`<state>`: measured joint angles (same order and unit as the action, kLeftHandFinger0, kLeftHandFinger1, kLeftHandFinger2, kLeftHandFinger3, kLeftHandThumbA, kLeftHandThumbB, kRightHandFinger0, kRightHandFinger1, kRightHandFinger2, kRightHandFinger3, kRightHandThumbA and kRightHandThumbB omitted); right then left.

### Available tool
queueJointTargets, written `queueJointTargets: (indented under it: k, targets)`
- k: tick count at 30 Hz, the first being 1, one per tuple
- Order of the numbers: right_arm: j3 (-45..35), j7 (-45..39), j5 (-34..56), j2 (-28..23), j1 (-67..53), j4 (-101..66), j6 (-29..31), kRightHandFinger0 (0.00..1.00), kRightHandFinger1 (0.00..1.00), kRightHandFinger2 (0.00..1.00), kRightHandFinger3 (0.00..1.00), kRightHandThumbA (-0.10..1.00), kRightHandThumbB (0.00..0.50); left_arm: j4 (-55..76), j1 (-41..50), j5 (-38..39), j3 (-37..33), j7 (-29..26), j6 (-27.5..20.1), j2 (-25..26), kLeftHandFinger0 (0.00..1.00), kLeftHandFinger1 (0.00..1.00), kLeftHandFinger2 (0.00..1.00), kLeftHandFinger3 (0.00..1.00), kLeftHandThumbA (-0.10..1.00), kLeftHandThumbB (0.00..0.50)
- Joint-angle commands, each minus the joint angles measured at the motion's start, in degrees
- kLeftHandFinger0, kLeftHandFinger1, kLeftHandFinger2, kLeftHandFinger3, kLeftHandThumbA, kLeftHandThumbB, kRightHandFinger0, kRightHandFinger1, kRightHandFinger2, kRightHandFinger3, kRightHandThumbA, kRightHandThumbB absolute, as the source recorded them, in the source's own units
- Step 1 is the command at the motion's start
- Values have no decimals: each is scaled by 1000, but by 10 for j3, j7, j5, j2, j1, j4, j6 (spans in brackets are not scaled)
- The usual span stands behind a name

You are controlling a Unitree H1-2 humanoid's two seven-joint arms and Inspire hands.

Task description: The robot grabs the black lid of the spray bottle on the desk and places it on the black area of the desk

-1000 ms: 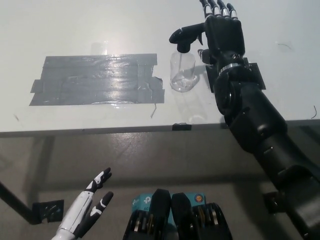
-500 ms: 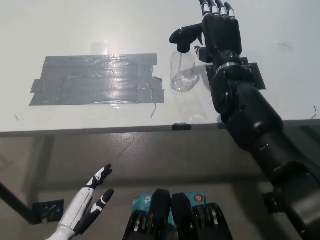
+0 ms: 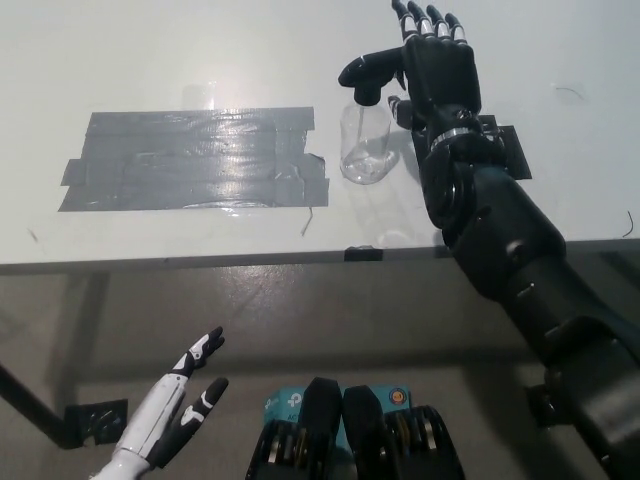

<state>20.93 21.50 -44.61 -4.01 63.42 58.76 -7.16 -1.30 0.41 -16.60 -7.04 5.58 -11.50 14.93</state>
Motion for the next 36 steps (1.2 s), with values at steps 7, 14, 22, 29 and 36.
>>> queueJointTargets:
  k: [7,14,22,29,36]
  targets:
    - [17,68,11,4,56,29,54,871,680,587,705,507,314,9,-3,1,-3,5,-16,8,1000,1000,1000,1000,1000,273]
    - [11,122,26,28,64,40,85,213,99,123,217,196,244,21,1,-5,-5,6,-2,7,1000,1000,1000,1000,1000,269]
    - [15,118,33,23,60,50,78,0,117,316,362,192,193,24,0,3,-6,16,3,11,1000,1000,1000,1000,1000,275]
    - [11,136,39,12,46,34,94,11,413,778,962,-56,62,22,7,-1,-9,20,-3,14,1000,1000,1000,1000,1000,291]
    - [-4,146,47,-3,59,-8,87,34,449,772,919,-100,75,22,7,-3,-11,21,0,14,1000,1000,1000,1000,1000,281]
